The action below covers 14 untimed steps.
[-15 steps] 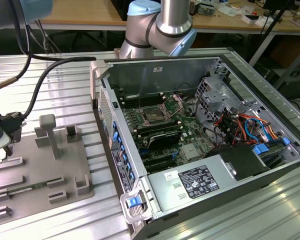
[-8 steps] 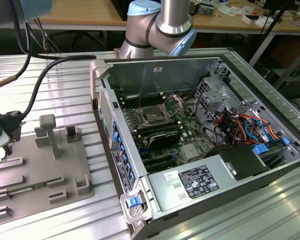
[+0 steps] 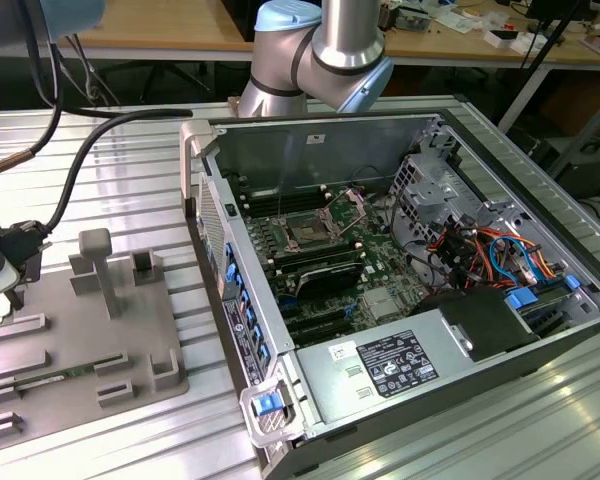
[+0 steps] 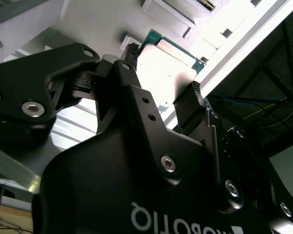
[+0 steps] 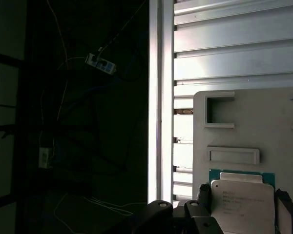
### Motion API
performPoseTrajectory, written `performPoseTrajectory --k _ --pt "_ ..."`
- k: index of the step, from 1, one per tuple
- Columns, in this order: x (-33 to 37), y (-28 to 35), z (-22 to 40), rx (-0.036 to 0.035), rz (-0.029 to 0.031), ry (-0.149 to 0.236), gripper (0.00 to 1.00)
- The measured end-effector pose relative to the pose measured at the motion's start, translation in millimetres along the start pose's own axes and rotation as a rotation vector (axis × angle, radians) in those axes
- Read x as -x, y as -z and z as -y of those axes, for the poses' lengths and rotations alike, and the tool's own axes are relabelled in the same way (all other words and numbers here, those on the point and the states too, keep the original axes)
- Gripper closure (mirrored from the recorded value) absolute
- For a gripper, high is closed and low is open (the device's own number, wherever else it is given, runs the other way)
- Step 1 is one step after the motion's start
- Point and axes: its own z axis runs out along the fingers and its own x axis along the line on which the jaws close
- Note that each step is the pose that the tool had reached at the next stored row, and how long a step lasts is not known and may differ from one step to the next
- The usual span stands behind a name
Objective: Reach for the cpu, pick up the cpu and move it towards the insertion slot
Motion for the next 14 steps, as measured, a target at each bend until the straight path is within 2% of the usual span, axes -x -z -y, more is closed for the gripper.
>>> performPoseTrajectory --k 14 --pt "0.0 2.3 -0.1 0.0002 0.0 0.0 0.45"
